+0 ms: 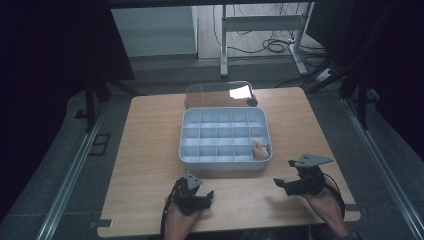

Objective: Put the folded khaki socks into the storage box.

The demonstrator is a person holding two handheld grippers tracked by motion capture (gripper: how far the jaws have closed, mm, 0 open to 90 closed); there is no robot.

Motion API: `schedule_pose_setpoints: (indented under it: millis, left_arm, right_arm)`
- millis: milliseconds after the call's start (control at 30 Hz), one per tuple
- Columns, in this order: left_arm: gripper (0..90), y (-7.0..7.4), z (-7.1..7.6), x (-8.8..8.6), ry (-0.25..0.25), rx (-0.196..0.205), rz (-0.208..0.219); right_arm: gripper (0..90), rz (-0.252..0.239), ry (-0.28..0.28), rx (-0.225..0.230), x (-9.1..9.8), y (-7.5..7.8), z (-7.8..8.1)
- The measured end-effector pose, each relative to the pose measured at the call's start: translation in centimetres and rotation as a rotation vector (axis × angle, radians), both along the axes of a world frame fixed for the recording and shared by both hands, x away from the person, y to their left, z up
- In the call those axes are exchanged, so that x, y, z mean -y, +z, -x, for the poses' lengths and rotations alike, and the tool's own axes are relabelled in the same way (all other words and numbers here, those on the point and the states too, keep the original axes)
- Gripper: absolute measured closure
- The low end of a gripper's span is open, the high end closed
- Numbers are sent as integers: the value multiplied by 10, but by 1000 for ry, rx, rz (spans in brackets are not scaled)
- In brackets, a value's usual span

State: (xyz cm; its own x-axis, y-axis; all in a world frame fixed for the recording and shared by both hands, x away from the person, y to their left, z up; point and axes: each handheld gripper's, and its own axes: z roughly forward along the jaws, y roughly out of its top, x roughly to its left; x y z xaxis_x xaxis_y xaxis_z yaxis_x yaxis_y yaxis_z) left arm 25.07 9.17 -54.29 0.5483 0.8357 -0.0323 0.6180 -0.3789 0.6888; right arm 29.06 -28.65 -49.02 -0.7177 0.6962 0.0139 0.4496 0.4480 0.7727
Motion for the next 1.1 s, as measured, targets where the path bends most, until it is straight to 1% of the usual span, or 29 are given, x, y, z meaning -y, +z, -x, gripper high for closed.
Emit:
schedule_pose_setpoints:
  millis: [100,267,400,600,633,800,1100]
  left_arm:
    - [162,0,0,0,0,0,0]
    - [163,0,0,0,0,0,0]
    - [163,0,0,0,0,0,0]
    - [163,0,0,0,3,0,0]
    - [163,0,0,0,3,0,0]
    - [163,0,0,0,3,1,0]
    - [162,0,0,0,3,0,0]
  right_arm:
    - [102,6,1,-3,0,-6,1]
    - [101,16,3,-23,-1,-21,2]
    - [101,34,4,-42,-2,-33,3]
    - [98,63,15,-51,-5,-49,3]
    - [97,62,15,-52,-5,-51,3]
    - [104,72,17,-44,-6,-51,4]
    - [103,68,18,-48,-6,-52,4]
